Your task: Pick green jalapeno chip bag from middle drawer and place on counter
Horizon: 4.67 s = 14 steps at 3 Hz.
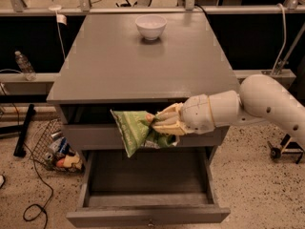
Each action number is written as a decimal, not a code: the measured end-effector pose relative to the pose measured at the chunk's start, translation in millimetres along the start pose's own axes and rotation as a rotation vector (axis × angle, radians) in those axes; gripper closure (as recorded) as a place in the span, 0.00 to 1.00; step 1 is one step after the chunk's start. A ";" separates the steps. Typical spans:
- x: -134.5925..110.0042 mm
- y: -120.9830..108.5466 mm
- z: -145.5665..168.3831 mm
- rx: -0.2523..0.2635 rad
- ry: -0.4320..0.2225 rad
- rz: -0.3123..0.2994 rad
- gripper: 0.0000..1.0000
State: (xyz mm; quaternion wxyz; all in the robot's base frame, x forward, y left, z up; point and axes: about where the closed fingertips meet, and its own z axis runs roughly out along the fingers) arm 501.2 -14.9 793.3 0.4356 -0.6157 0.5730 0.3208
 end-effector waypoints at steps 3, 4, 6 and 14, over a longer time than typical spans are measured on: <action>-93.2 -74.7 -58.7 0.063 0.164 -0.226 1.00; -100.9 -110.8 -68.6 0.134 0.193 -0.260 1.00; -89.3 -182.6 -63.1 0.333 0.186 -0.251 1.00; -55.7 -198.6 -138.4 0.519 0.196 -0.071 0.00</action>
Offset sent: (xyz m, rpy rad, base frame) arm 0.0522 -0.0222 0.1495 -0.2120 -0.2631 0.0189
